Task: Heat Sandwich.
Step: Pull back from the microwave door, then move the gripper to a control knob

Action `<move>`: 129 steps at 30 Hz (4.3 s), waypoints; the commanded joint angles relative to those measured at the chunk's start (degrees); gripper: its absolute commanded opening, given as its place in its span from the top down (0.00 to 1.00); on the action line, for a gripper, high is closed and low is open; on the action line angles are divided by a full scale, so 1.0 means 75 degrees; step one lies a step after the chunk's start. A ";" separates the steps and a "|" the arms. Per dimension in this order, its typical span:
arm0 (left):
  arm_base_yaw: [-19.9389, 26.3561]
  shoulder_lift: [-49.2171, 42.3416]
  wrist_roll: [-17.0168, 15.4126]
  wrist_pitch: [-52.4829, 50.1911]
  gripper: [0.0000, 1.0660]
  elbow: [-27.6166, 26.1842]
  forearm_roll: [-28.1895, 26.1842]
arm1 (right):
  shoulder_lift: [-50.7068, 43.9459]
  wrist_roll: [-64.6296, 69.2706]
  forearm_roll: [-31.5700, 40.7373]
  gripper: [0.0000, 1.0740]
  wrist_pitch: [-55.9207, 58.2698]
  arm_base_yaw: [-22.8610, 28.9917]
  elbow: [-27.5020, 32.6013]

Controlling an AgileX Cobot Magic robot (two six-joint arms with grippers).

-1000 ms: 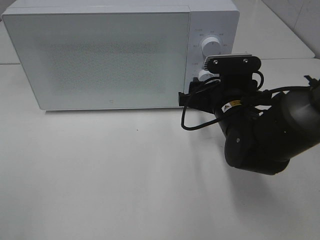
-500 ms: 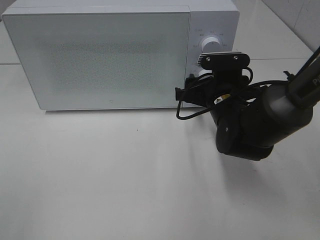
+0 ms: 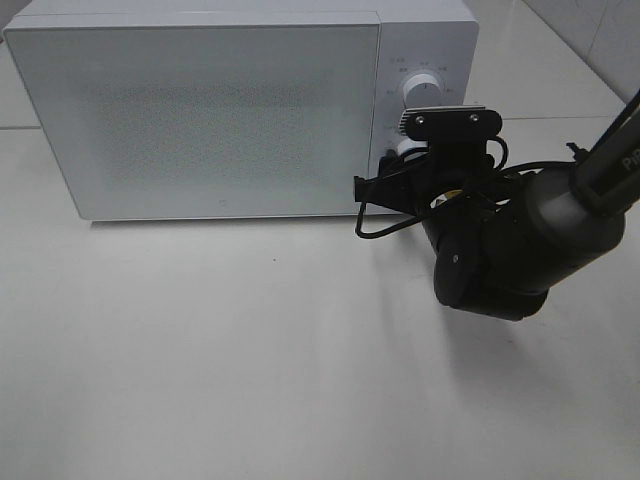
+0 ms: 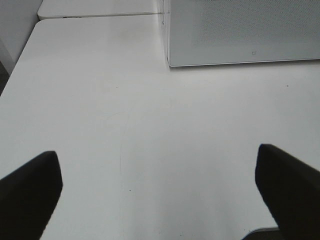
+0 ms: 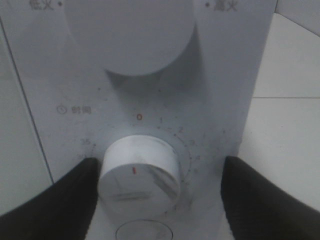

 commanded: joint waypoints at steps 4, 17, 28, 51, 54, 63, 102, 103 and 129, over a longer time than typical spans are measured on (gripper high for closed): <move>0.0015 -0.0206 -0.0053 -0.0107 0.05 0.0031 0.0008 | -0.0008 0.0015 -0.0130 0.74 -0.0168 -0.0046 -0.0092; 0.0015 -0.0206 -0.0053 -0.0107 0.05 0.0031 0.0008 | -0.0008 0.0015 -0.0138 0.96 -0.0351 -0.0046 -0.0092; 0.0015 -0.0206 -0.0053 -0.0107 0.05 0.0031 0.0008 | -0.0008 0.0558 -0.0160 0.94 -0.0420 -0.0046 -0.0092; 0.0015 -0.0206 -0.0053 -0.0107 0.05 0.0031 0.0008 | -0.0008 0.6249 -0.0787 0.93 -0.1352 -0.0046 -0.0092; 0.0015 -0.0206 -0.0053 -0.0107 0.05 0.0031 0.0008 | -0.0008 0.7456 -0.0756 0.93 -0.1574 -0.0046 -0.0092; 0.0015 -0.0206 -0.0053 -0.0107 0.05 0.0031 0.0008 | -0.0008 1.0069 -0.0413 0.92 -0.1574 -0.0046 -0.0092; 0.0015 -0.0206 -0.0053 -0.0107 0.05 0.0031 0.0008 | -0.0008 1.3254 0.0275 0.81 -0.1566 -0.0046 -0.0092; 0.0015 -0.0206 -0.0053 -0.0107 0.05 0.0031 0.0008 | -0.0008 1.3254 0.0275 0.81 -0.1566 -0.0046 -0.0092; 0.0015 -0.0206 -0.0053 -0.0107 0.05 0.0031 0.0008 | -0.0435 1.2017 0.0038 0.30 -0.0886 -0.0015 0.0336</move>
